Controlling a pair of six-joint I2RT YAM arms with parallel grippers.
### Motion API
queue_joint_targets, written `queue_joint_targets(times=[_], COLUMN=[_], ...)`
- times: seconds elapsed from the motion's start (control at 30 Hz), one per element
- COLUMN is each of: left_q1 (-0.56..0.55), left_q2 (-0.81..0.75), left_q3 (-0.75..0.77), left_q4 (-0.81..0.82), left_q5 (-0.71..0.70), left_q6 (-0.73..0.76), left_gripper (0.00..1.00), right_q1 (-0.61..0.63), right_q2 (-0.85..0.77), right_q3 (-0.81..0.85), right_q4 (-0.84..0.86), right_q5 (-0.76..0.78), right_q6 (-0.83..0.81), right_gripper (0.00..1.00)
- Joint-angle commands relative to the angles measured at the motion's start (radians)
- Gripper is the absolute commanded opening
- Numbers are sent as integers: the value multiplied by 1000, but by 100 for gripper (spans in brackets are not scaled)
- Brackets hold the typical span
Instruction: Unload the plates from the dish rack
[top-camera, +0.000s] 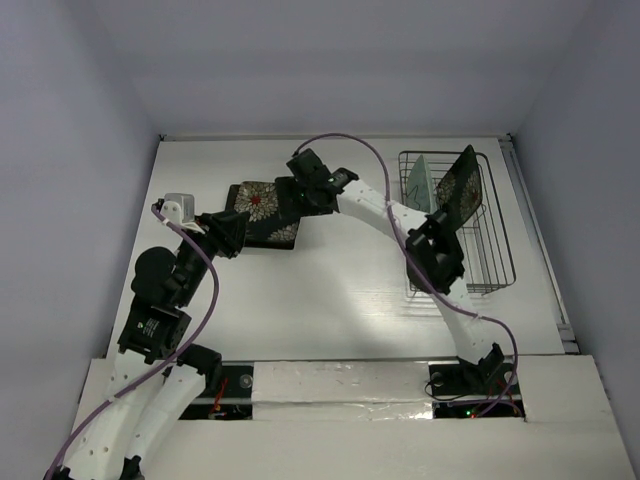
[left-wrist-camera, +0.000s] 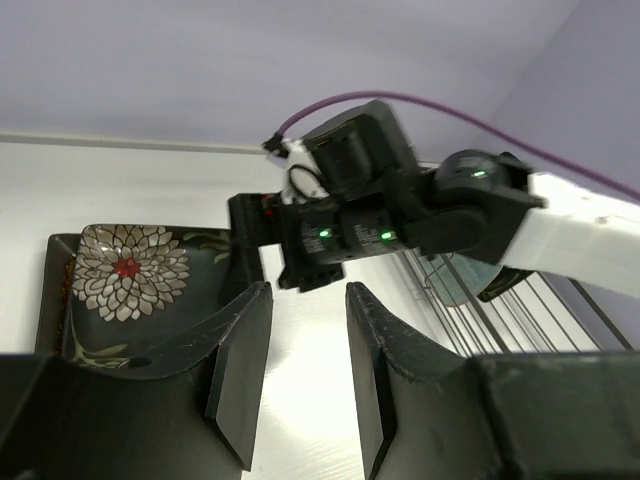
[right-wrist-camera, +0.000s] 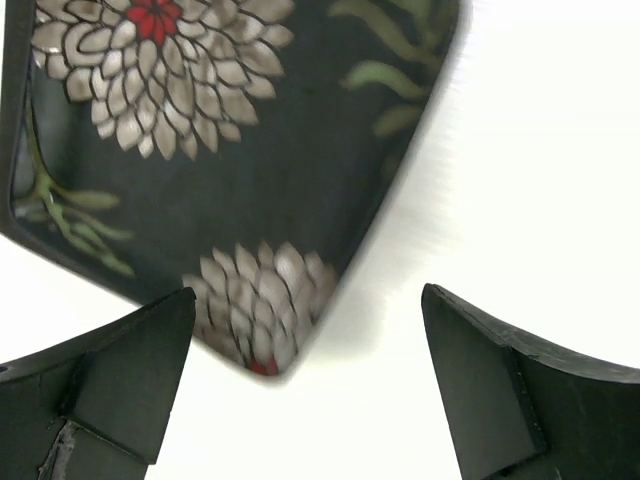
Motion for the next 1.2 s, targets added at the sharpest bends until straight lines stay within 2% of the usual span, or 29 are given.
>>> queue_joint_targets(times=[0.0,0.07,0.1,0.13,0.17,0.2,0.3,0.33,0.4,0.5,0.53,0.57,0.63,0.87,1.1,1.17], left_q1=[5,5,5,5,5,5,5,5,5,5,5,5,5,5,5,5], left_q2=[-4,-4,-4,-4,-4,-4,1,4,11,22,25,30,37,47,45,47], left_q3=[-5,-5,-5,-5,-5,-6,-6,-6,-6,-3,-2,-2,0,-11,-11,-11], left_q4=[36,36,36,36,36,36,37,37,37,30,30,28,28,50,43,43], left_q5=[7,8,8,8,7,7,8,8,-7,-35,-38,-39,-38,1,-13,-13], left_q6=[0,0,0,0,0,0,-3,-4,-12,-18,-18,-17,-18,-26,-21,-21], left_gripper=[33,32,32,32,30,28,19,16,8,2,2,2,4,25,28,29], right_q1=[11,1,-19,-33,-52,-102,-214,-302,-387,-527,-573,-592,-625,-725,-737,-737], right_q2=[-220,-356,-410,-464,-521,-632,-785,-866,-937,-998,-1001,-995,-975,-819,-712,-702], right_q3=[-41,-104,-138,-175,-245,-282,-417,-443,-530,-580,-604,-614,-620,-649,-626,-624], right_q4=[46,60,89,98,101,105,91,66,57,20,11,8,-7,13,65,68], right_q5=[90,164,185,208,269,297,365,373,402,409,408,400,382,229,250,245], right_q6=[-69,-101,-121,-129,-135,-143,-180,-192,-212,-241,-262,-270,-288,-351,-365,-376], right_gripper=[100,87,53,29,10,0,0,0,0,35,61,69,76,72,60,44])
